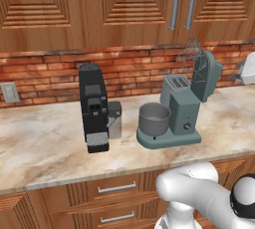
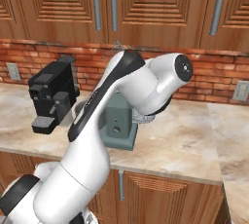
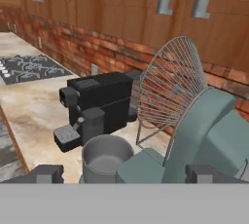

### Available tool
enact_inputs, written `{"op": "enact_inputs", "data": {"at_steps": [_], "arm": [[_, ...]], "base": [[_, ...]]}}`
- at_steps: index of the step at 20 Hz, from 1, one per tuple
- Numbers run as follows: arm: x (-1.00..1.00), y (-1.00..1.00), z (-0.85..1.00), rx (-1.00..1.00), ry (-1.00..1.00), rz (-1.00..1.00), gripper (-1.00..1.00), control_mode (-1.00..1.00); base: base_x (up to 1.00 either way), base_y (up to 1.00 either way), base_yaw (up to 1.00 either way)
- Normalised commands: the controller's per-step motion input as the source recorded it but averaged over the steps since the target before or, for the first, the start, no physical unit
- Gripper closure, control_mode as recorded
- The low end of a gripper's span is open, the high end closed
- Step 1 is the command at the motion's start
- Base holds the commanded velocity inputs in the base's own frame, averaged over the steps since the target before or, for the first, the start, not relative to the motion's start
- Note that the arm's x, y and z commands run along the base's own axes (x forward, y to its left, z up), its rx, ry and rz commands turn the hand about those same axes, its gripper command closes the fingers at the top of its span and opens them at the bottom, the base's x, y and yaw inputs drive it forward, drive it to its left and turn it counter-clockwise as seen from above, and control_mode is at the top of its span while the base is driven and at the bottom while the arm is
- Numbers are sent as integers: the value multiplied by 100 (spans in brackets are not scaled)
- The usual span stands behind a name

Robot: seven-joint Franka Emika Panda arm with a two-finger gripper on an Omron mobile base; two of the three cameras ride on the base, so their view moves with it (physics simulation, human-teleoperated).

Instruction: Close the stand mixer head.

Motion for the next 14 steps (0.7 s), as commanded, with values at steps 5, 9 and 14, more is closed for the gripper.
{"op": "enact_inputs", "data": {"at_steps": [5,9,14], "arm": [[32,14,-16,-6,-16,8,-100,-100],[72,31,-25,-10,-13,5,-100,-100],[86,51,-32,-11,-3,18,-100,-100]], "base": [[0,0,0],[0,0,0],[0,0,0]]}}
